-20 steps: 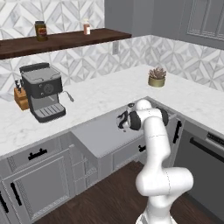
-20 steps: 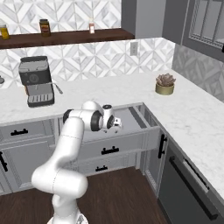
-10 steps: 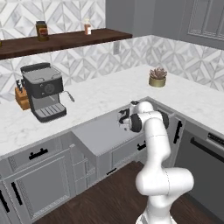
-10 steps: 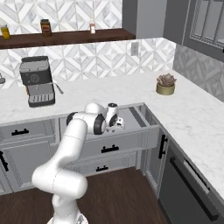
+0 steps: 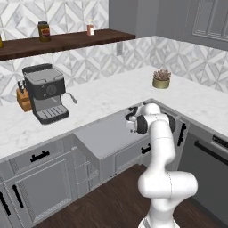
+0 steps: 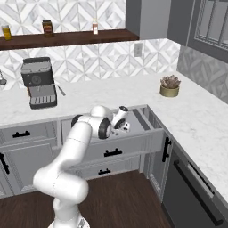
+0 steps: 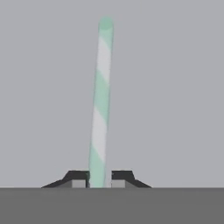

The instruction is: Take a straw from the drawer in front and place it inside the glass cup on the dining counter.

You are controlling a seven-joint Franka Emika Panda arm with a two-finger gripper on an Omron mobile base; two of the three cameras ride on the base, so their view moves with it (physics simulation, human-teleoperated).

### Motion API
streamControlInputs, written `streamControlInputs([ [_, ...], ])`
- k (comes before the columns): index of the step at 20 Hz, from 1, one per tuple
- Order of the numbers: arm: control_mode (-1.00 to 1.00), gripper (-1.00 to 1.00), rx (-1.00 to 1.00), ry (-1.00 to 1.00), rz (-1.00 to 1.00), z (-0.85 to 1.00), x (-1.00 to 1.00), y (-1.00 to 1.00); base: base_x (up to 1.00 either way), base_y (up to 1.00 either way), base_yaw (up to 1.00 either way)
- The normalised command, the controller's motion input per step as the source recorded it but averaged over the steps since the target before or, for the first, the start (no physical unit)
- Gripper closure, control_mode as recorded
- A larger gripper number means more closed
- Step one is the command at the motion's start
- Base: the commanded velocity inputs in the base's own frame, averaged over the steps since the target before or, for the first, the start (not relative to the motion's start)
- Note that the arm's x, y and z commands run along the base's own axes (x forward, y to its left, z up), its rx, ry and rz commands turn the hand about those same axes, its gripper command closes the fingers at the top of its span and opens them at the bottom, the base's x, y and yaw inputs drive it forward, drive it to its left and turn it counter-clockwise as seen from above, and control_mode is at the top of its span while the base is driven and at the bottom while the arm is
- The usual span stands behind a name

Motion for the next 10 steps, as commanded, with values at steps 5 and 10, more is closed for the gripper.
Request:
streamControlInputs([
  [5, -1.0, 1.0, 0.21, -0.23, 0.0, 0.72, -0.88, -0.37, 0.0, 0.0, 0.0],
  [10, -1.0, 1.0, 0.09, -0.36, 0.06, 1.0, -0.82, 0.0, 0.0, 0.0, 0.0],
])
